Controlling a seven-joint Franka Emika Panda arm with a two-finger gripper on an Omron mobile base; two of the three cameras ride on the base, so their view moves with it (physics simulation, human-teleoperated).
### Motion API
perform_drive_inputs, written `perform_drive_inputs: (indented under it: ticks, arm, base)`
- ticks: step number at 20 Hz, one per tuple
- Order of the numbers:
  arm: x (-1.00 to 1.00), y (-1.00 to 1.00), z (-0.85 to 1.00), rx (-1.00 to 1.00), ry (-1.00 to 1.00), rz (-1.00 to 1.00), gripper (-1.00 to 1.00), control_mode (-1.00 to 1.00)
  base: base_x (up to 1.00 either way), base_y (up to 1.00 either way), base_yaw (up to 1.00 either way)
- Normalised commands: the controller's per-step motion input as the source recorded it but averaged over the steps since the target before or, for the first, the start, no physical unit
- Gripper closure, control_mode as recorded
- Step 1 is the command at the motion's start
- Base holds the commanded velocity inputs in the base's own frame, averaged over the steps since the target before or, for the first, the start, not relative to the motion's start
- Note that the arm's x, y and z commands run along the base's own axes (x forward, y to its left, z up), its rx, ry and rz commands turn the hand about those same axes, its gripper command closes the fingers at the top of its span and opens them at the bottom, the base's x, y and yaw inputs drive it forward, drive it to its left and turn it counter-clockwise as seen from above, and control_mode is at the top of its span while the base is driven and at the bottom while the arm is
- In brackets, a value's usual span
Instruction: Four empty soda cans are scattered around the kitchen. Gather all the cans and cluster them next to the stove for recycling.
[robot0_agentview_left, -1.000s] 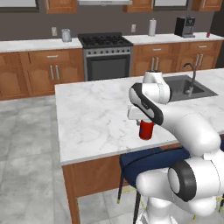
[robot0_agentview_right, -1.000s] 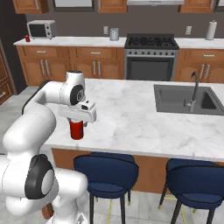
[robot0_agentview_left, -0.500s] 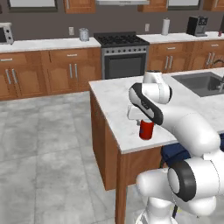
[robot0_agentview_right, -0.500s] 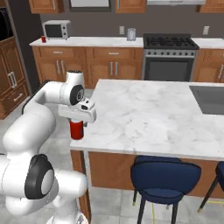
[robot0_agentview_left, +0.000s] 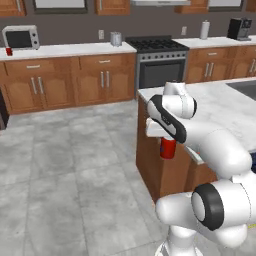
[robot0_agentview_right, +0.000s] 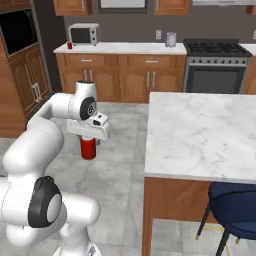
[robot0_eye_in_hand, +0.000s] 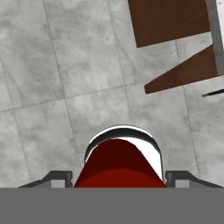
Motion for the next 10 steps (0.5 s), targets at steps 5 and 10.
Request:
perform_drive_inputs:
  ticks: [5,10]
  arm:
    - [0.00,0.00,0.00,0.00,0.00,0.00,1.00,1.00]
    - [0.00,0.00,0.00,0.00,0.00,0.00,1.00,1.00]
  base:
    - [0.29,1.00,-0.01]
    - [0.52,0.92,-0.03]
